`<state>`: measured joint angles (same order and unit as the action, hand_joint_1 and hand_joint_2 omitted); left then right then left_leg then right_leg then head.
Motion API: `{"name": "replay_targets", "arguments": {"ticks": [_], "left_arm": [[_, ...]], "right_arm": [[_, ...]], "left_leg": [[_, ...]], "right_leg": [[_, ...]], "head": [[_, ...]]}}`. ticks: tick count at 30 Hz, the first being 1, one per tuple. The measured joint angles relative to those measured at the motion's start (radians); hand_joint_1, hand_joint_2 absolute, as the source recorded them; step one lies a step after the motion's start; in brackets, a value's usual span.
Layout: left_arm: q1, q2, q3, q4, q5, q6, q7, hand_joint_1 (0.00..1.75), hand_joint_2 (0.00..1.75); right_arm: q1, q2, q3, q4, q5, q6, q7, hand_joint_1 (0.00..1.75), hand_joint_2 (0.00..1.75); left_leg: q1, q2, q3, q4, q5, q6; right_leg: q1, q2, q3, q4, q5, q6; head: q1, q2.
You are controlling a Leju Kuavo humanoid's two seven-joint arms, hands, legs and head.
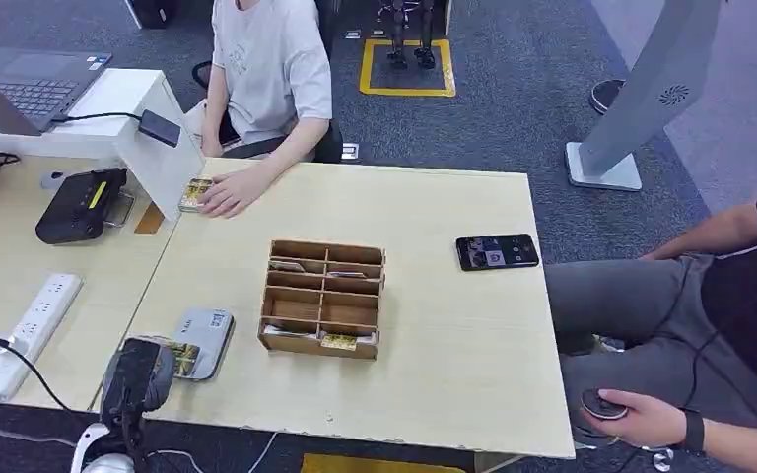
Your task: Pass the card to the sensor for recognition and then transmit it.
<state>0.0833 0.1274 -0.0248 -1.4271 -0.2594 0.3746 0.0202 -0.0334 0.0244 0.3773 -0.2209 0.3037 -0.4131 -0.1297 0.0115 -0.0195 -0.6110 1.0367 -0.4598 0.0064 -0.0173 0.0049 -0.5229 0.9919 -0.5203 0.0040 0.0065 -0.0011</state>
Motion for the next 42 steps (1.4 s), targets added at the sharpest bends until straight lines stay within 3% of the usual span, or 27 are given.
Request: {"name": "replay_targets", "arguments": {"ticks": [26,42], "left_arm": [[0.016,-0.012,0.065,0.011,-0.054,-0.021,0.0,1.75,1.75],[-0.058,-0.035,0.055,0.061,-0.076,-0.023,0.008,1.75,1.75]], "right_arm": [[-0.001,0.005,0.001,-0.006,0.005,0.0,0.007,0.0,1.75],[0.001,0.002,-0.009,-0.006,-0.026,0.001,-0.019,0.0,1.75]], "left_leg": [[0.0,0.0,0.0,0.0,0.0,0.0],[0.0,0.001,0.0,0.0,0.0,0.0]], "right_leg": [[0.0,0.0,-0.001,0.0,0.0,0.0],[0.0,0.0,-0.001,0.0,0.0,0.0]], "head": [[0.0,0.0],[0.0,0.0]]}}
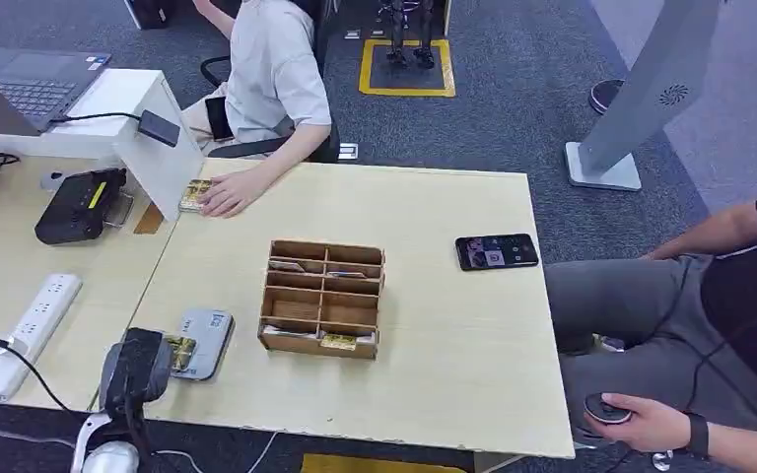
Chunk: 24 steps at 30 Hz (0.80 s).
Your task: Pass the card to the sensor for recognition and then transmit it.
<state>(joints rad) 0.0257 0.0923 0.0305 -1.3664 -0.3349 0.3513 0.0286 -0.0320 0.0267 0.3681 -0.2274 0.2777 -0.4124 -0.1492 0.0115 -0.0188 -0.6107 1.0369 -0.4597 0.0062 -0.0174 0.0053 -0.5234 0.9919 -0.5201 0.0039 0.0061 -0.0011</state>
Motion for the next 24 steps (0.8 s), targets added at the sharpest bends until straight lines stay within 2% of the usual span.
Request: {"name": "replay_targets", "arguments": {"ticks": [12,17,24], "left_arm": [[-0.01,0.0,-0.002,0.022,0.003,0.003,0.0,1.75,1.75],[0.017,0.012,0.0,0.021,0.018,0.01,0.0,1.75,1.75],[0.039,0.018,0.005,0.021,-0.02,0.005,-0.003,1.75,1.75]], "right_arm": [[0.0,-0.001,-0.002,0.0,0.002,0.0,-0.002,0.0,1.75],[-0.001,0.0,0.003,-0.001,0.03,0.0,0.023,0.0,1.75],[-0.003,0.001,0.004,-0.005,0.036,0.0,0.03,0.0,1.75]], "left_leg": [[0.0,0.0,0.0,0.0,0.0,0.0],[0.0,0.0,0.0,0.0,0.0,0.0],[0.0,-0.001,0.0,0.0,0.0,0.0]], "right_leg": [[0.0,0.0,0.001,0.0,0.0,0.0],[0.0,0.0,0.001,0.0,0.0,0.0],[0.0,-0.001,0.001,0.0,0.0,0.0]], "head": [[0.0,0.0],[0.0,0.0],[0.0,0.0]]}}
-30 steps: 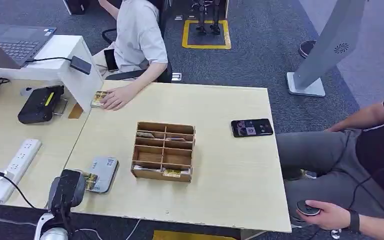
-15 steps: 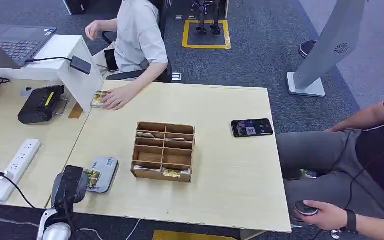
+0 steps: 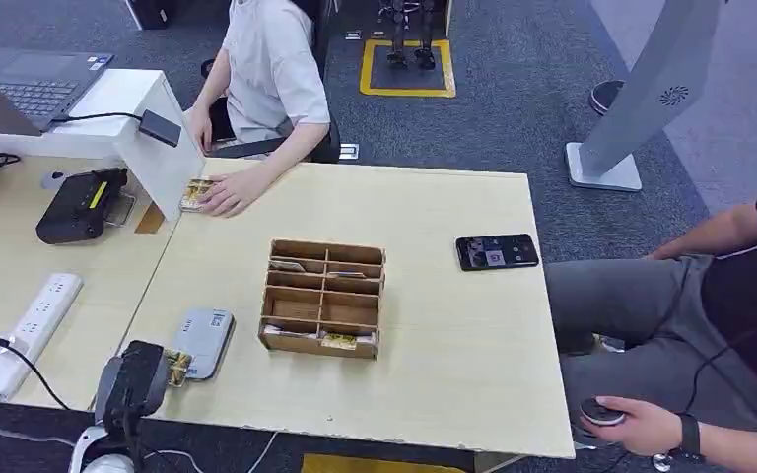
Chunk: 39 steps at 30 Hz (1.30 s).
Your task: Pass the card to the sensor for recognition and then transmit it.
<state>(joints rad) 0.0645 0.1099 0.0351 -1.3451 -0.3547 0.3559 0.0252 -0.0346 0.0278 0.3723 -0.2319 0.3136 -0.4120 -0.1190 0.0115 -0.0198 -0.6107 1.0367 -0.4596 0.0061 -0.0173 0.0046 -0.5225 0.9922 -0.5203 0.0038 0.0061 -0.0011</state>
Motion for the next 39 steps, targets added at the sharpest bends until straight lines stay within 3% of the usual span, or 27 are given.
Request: {"name": "replay_targets", "arguments": {"ticks": [9,29,31,33,37,39], "left_arm": [[-0.024,-0.006,-0.003,0.019,-0.097,0.008,0.013,1.75,1.75],[-0.057,-0.018,-0.011,0.053,-0.117,0.015,0.013,1.75,1.75],[-0.057,-0.019,-0.014,0.053,-0.076,-0.002,-0.018,1.75,1.75],[-0.047,-0.021,-0.015,0.031,0.049,-0.057,-0.078,1.75,1.75],[-0.007,-0.024,-0.016,-0.102,0.293,-0.128,-0.157,1.75,1.75],[-0.003,-0.023,-0.016,-0.177,0.354,-0.14,-0.214,1.75,1.75]], "right_arm": [[0.0,0.0,-0.003,0.0,-0.02,0.003,-0.014,0.0,1.75],[0.002,-0.001,-0.008,0.0,-0.024,0.004,-0.021,0.0,1.75],[0.002,-0.001,-0.011,0.0,-0.024,0.003,-0.023,0.0,1.75],[0.002,-0.001,-0.011,0.0,-0.018,0.0,-0.023,0.0,1.75],[0.002,0.0,-0.01,0.0,0.002,-0.001,-0.013,0.0,1.75],[0.002,0.007,-0.01,0.0,0.004,-0.023,-0.003,0.0,1.75]], "left_leg": [[0.0,0.0,0.001,0.0,0.0,0.0],[0.0,0.0,0.001,0.0,0.001,-0.001],[0.0,0.0,0.001,0.0,0.001,-0.001],[0.0,0.0,0.001,0.0,0.001,-0.001],[0.0,0.001,0.0,0.0,0.001,-0.001],[0.0,0.0,0.0,0.0,0.001,-0.001]], "right_leg": [[0.0,0.0,-0.001,0.0,0.0,0.0],[0.0,0.0,-0.001,0.0,0.0,0.0],[0.0,0.0,-0.001,0.0,0.0,0.0],[0.0,0.0,0.0,0.0,0.0,0.0],[0.0,0.001,0.0,0.0,0.0,0.0],[0.0,0.0,-0.001,0.0,0.0,0.0]], "head": [[0.0,0.0],[0.0,0.0],[0.0,0.0],[0.0,0.0],[0.0,0.0],[0.0,0.0]]}}
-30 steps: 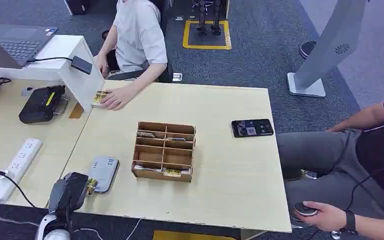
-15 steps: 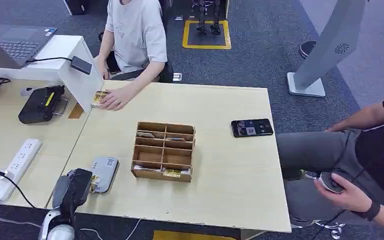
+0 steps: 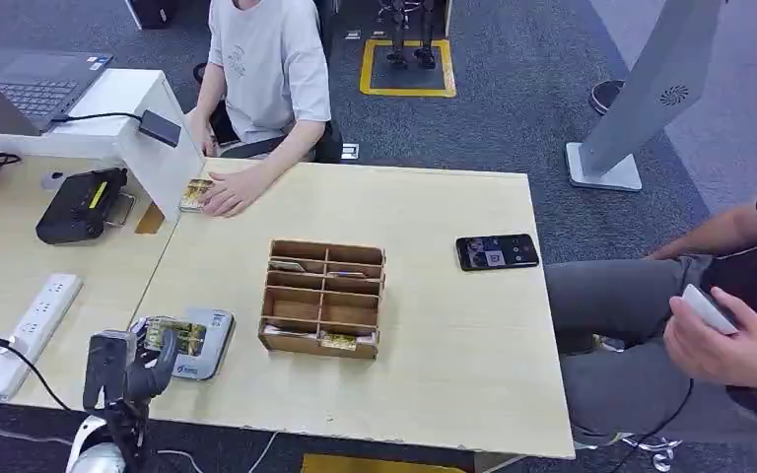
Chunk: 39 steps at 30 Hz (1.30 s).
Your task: Pass the card to the sensor for recognition and then transmit it.
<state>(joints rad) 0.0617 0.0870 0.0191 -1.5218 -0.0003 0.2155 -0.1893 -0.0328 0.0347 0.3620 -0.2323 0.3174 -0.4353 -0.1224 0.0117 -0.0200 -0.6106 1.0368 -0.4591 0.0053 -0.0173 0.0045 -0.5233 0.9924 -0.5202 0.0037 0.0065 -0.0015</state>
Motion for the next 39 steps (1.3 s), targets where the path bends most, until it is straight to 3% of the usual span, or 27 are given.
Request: {"name": "replay_targets", "arguments": {"ticks": [7,12,22,25,34,39], "left_arm": [[-0.07,0.055,0.006,-0.162,-0.055,0.047,-0.085,1.75,1.75],[-0.107,0.09,0.037,-0.194,-0.073,0.071,-0.104,1.75,1.75],[-0.12,0.108,0.05,-0.207,-0.102,0.081,-0.117,1.75,1.75],[-0.14,0.126,0.053,-0.207,-0.189,0.113,-0.115,1.75,1.75],[-0.202,0.209,0.052,-0.146,-0.634,0.276,-0.086,1.75,1.75],[-0.224,0.259,0.052,-0.086,-0.759,0.312,-0.074,1.75,1.75]], "right_arm": [[0.0,0.026,0.01,-0.001,0.016,-0.012,0.008,0.0,1.75],[0.008,0.027,0.01,0.001,0.015,-0.012,-0.003,0.0,1.75],[0.009,0.027,0.013,0.002,0.022,0.004,-0.006,0.0,1.75],[0.007,0.023,0.017,0.003,0.032,0.043,-0.013,0.0,1.75],[-0.018,0.018,0.042,-0.008,0.068,0.083,0.005,0.0,1.75],[-0.02,0.017,0.049,-0.01,0.069,0.093,0.005,0.0,1.75]], "left_leg": [[0.001,0.0,0.0,0.0,0.001,-0.002],[0.001,0.0,0.0,0.0,0.001,-0.002],[0.001,0.001,0.0,0.0,0.001,-0.002],[0.001,0.0,0.0,0.0,0.001,-0.002],[0.001,0.001,0.0,0.0,0.001,-0.002],[0.001,0.002,0.0,0.0,0.001,-0.002]], "right_leg": [[0.001,0.0,0.0,0.002,0.0,0.0],[0.001,0.0,0.0,0.002,0.0,0.0],[0.001,0.0,-0.001,0.002,0.0,0.0],[0.001,0.0,-0.002,0.002,0.0,0.0],[0.001,0.001,-0.001,0.002,0.0,-0.001],[0.001,0.001,-0.001,0.002,0.0,-0.001]], "head": [[0.0,0.0],[0.0,0.0],[0.0,0.0],[-0.001,0.0],[0.0,0.0],[0.0,0.0]]}}
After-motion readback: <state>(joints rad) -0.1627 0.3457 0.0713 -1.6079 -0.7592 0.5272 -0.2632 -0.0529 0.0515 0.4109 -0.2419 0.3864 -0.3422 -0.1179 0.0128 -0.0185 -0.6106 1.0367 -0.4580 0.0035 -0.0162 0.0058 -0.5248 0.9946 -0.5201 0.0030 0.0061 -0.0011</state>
